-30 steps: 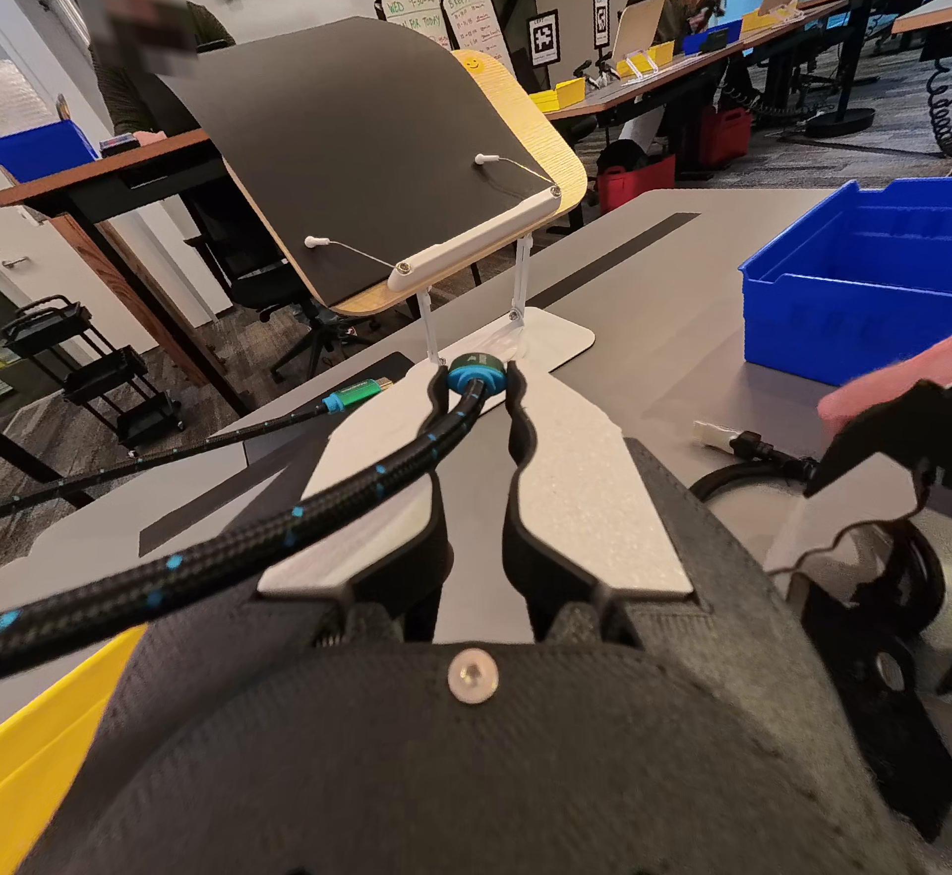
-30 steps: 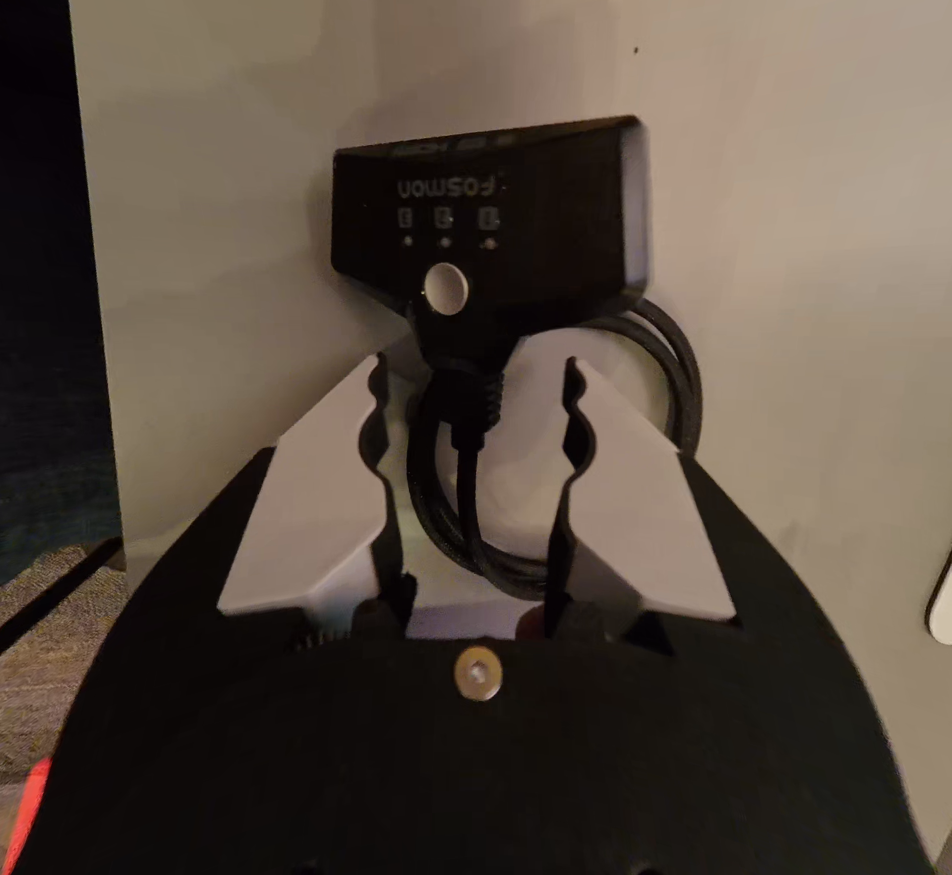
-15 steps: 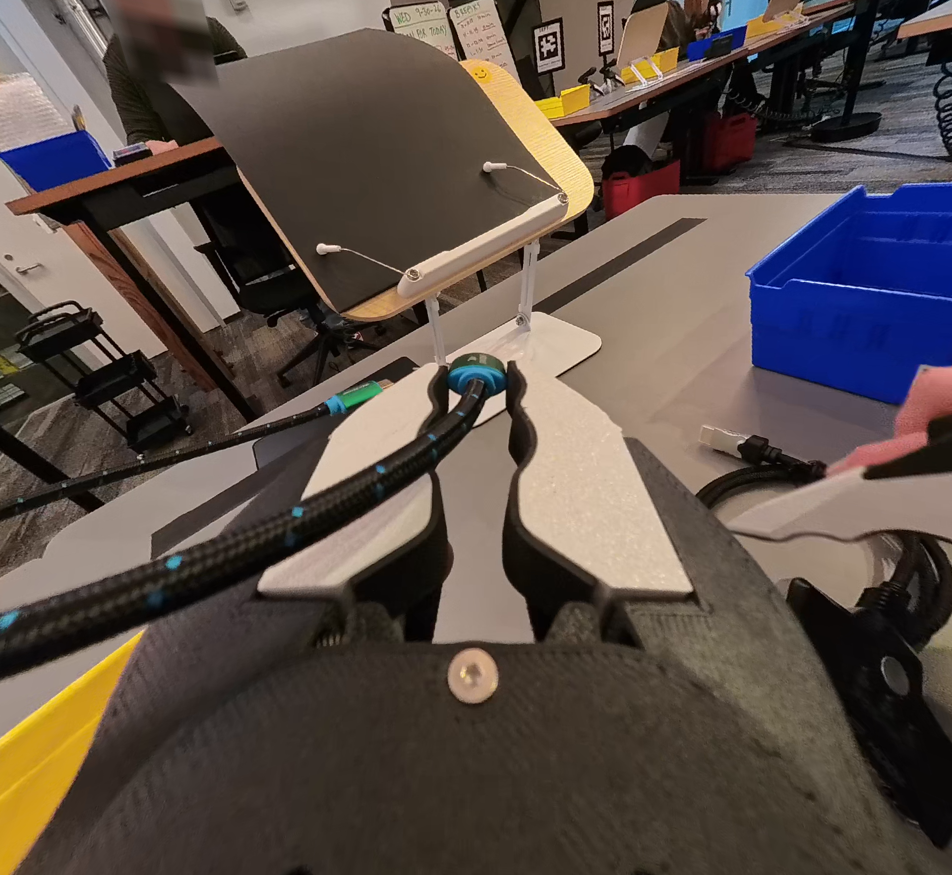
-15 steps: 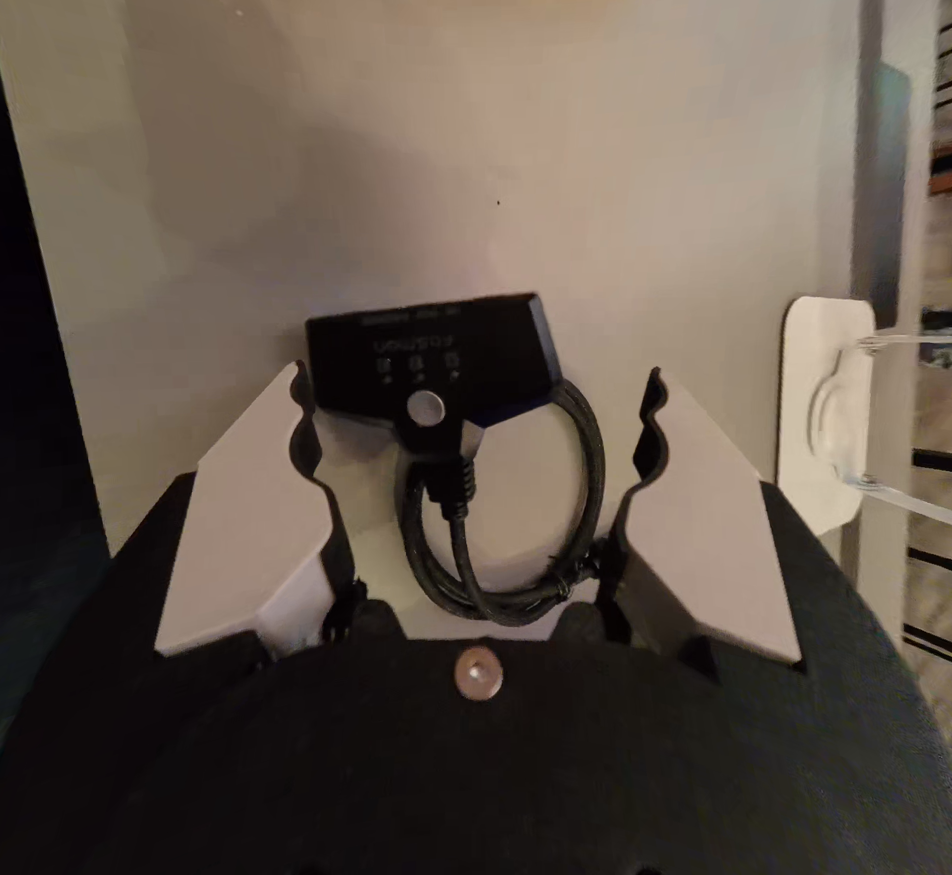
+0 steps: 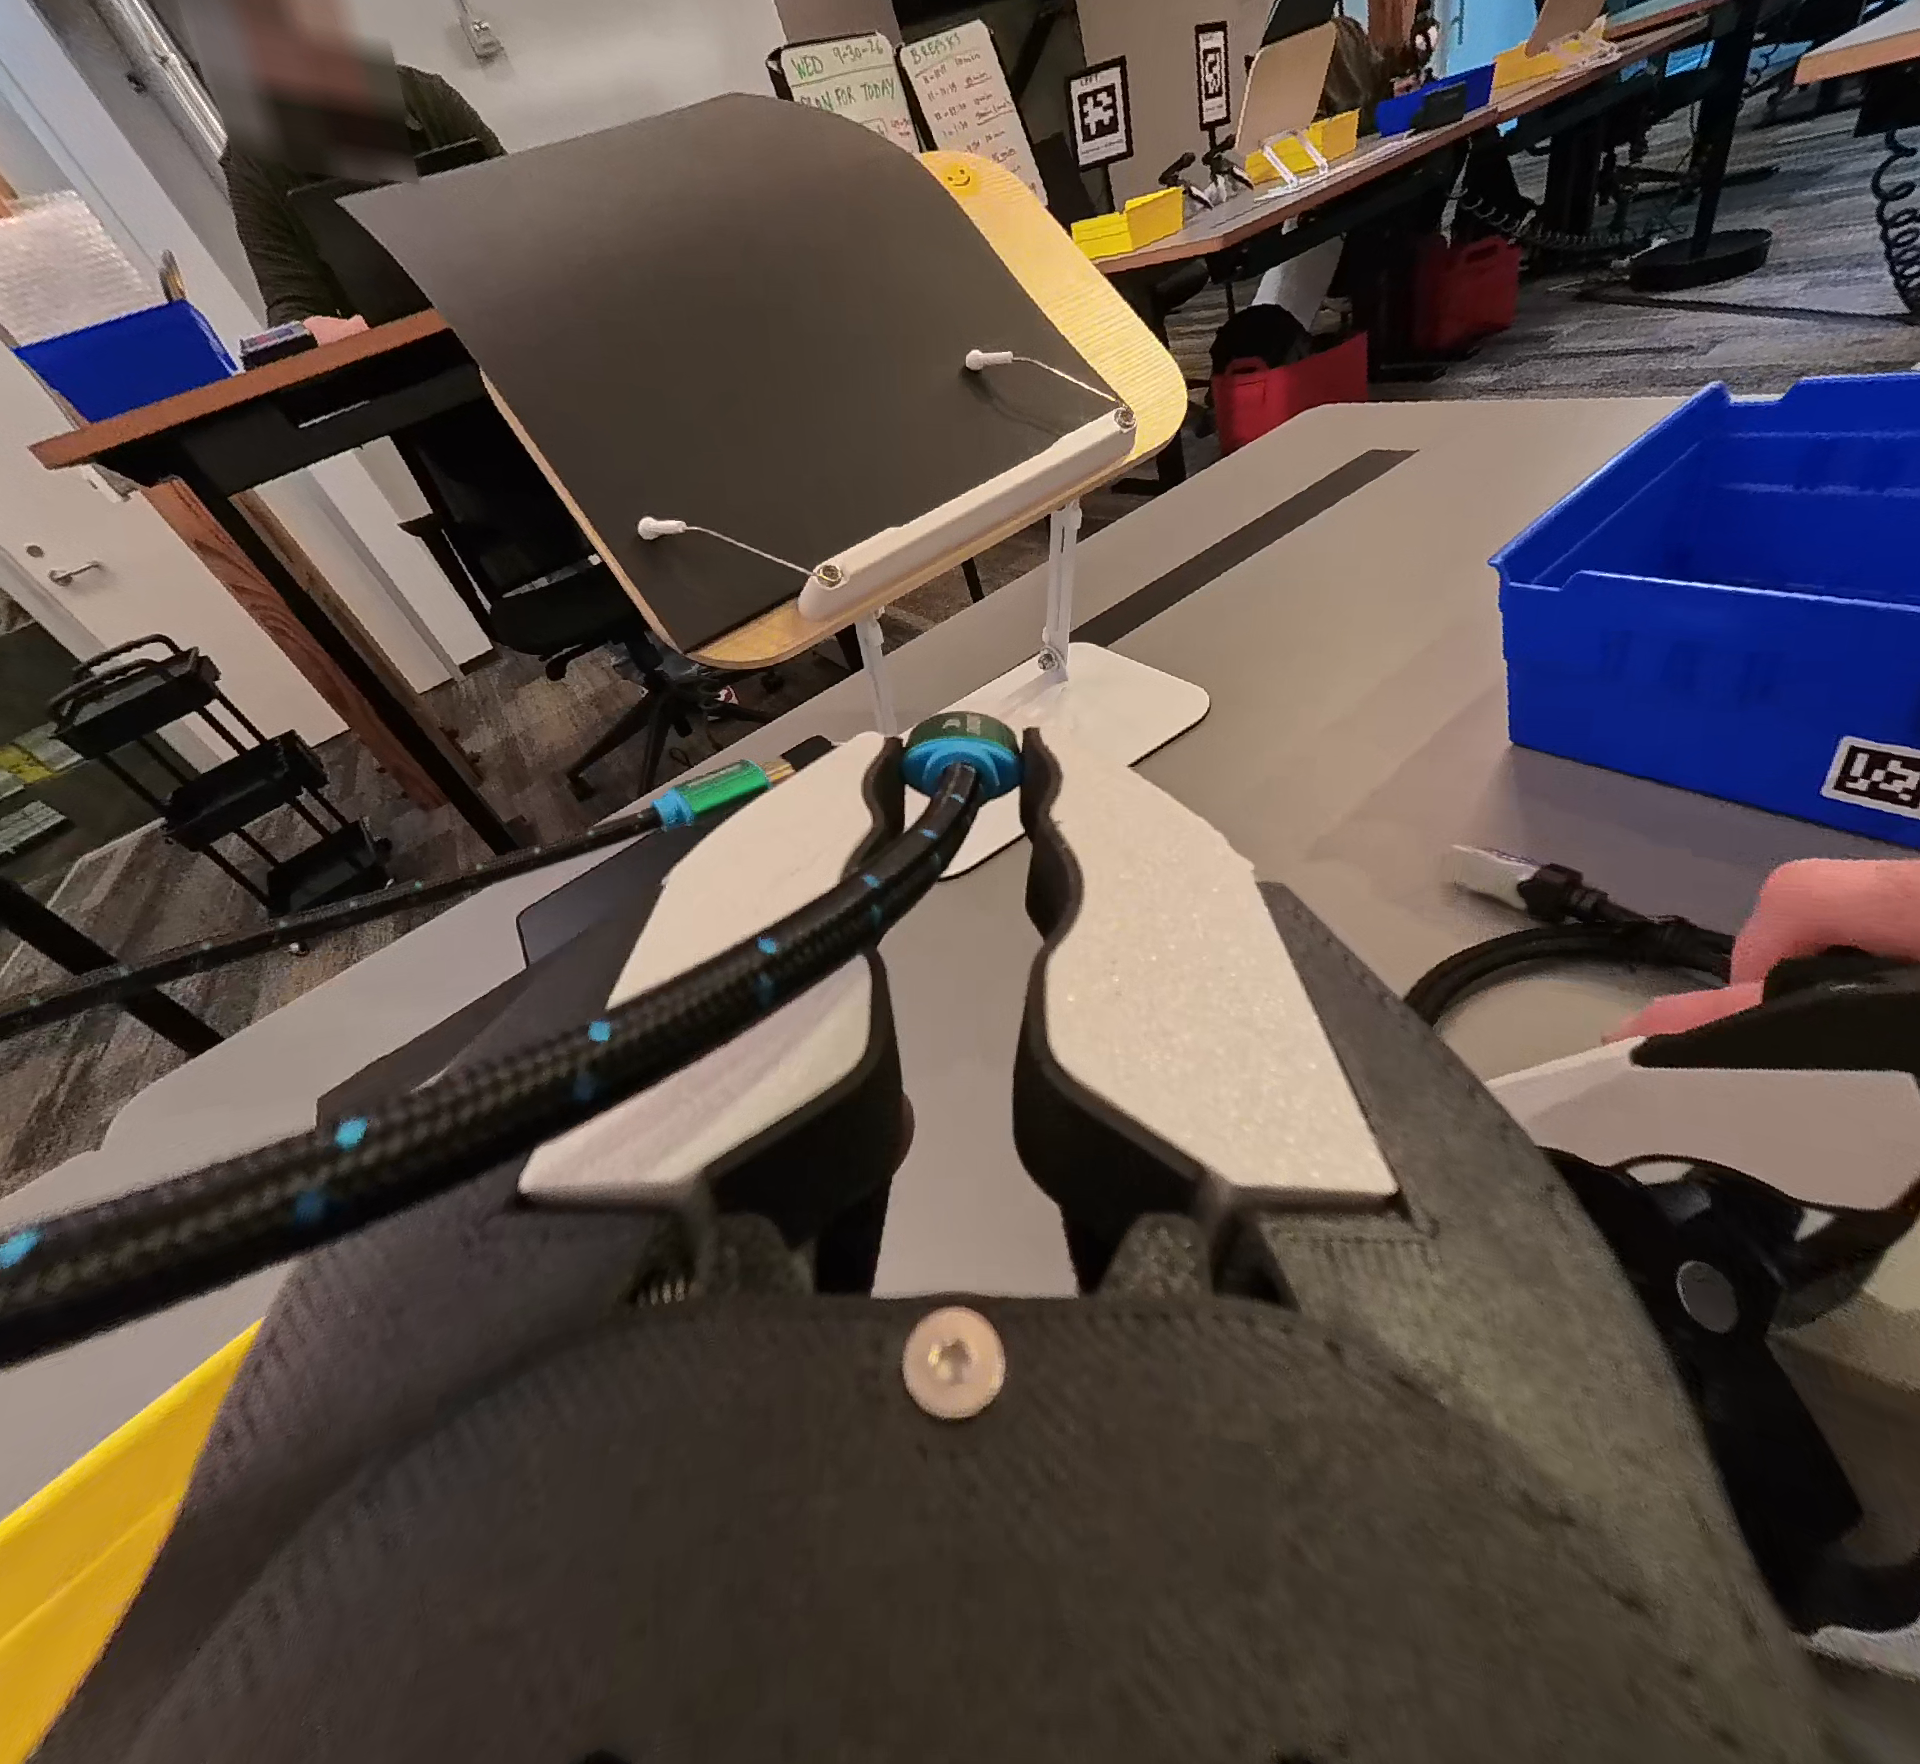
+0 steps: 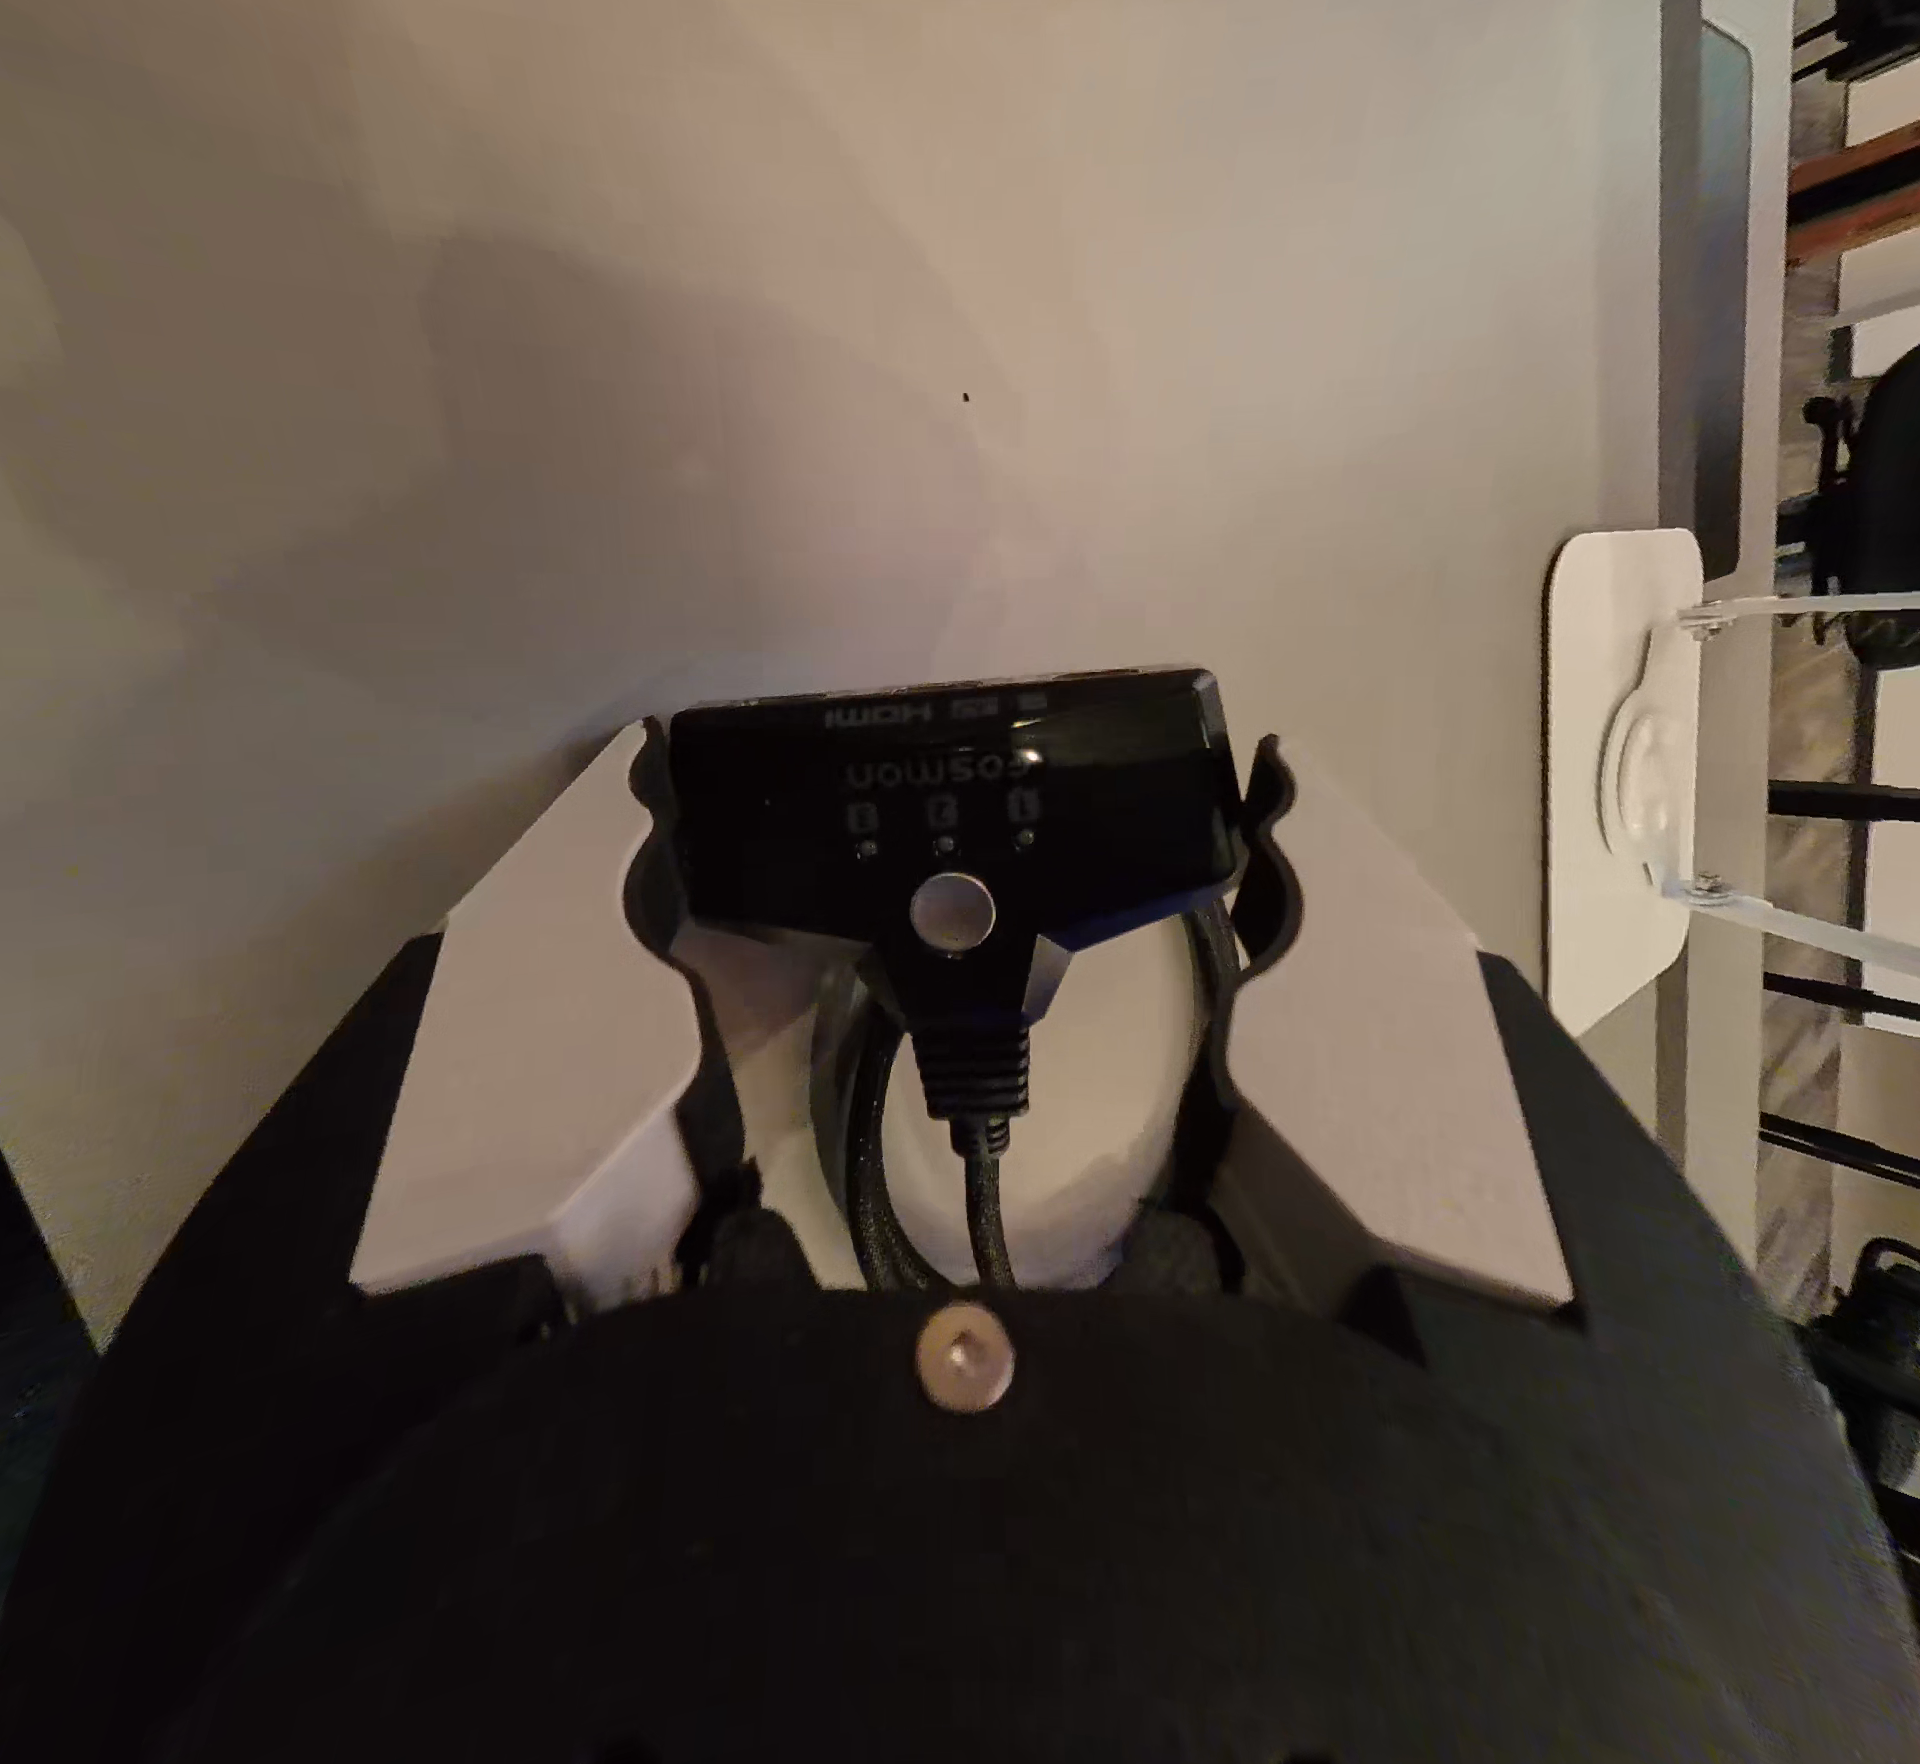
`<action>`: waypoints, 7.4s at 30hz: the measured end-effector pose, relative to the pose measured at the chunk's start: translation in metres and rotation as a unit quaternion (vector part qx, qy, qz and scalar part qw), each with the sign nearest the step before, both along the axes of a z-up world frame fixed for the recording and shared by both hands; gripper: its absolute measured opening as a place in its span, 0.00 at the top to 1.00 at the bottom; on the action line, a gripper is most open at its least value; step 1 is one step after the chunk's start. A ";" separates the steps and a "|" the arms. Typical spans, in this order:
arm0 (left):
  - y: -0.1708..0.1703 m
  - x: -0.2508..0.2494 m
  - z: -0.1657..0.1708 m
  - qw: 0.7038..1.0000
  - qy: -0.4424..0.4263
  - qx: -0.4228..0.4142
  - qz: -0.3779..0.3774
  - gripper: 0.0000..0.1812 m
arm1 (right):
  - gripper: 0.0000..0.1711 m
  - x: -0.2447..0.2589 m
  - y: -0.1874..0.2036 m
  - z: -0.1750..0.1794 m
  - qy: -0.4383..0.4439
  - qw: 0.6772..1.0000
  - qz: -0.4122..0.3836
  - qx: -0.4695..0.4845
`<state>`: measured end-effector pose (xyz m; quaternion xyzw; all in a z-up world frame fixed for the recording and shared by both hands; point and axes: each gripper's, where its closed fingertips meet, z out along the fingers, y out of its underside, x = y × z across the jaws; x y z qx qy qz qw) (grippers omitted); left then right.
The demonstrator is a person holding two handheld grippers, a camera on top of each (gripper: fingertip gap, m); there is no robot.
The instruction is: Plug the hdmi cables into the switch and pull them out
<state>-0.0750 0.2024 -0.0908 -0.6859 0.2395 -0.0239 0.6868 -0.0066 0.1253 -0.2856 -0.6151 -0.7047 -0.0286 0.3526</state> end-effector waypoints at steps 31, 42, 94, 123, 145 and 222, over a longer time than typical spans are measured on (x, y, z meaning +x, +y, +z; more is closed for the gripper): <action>-0.005 0.010 -0.004 0.999 -0.012 0.001 -0.051 0.89 | 0.39 0.012 0.011 0.092 0.143 0.927 0.122 -0.324; -0.009 0.019 -0.013 0.997 -0.002 -0.005 -0.081 0.89 | 0.39 0.011 0.006 0.092 0.166 0.894 0.148 -0.389; -0.061 0.072 -0.017 0.930 -0.052 -0.139 -0.336 0.89 | 0.40 0.023 0.014 0.139 0.134 0.867 0.240 -0.416; -0.067 0.082 -0.025 0.928 -0.013 -0.145 -0.343 0.89 | 0.40 0.022 0.013 0.133 0.076 0.886 0.243 -0.388; -0.064 0.083 -0.034 0.931 0.017 -0.165 -0.325 0.89 | 0.39 0.020 0.013 0.126 0.068 0.893 0.242 -0.372; -0.064 0.086 -0.045 0.935 0.060 -0.171 -0.306 0.89 | 0.40 0.014 0.017 0.115 0.061 0.935 0.214 -0.276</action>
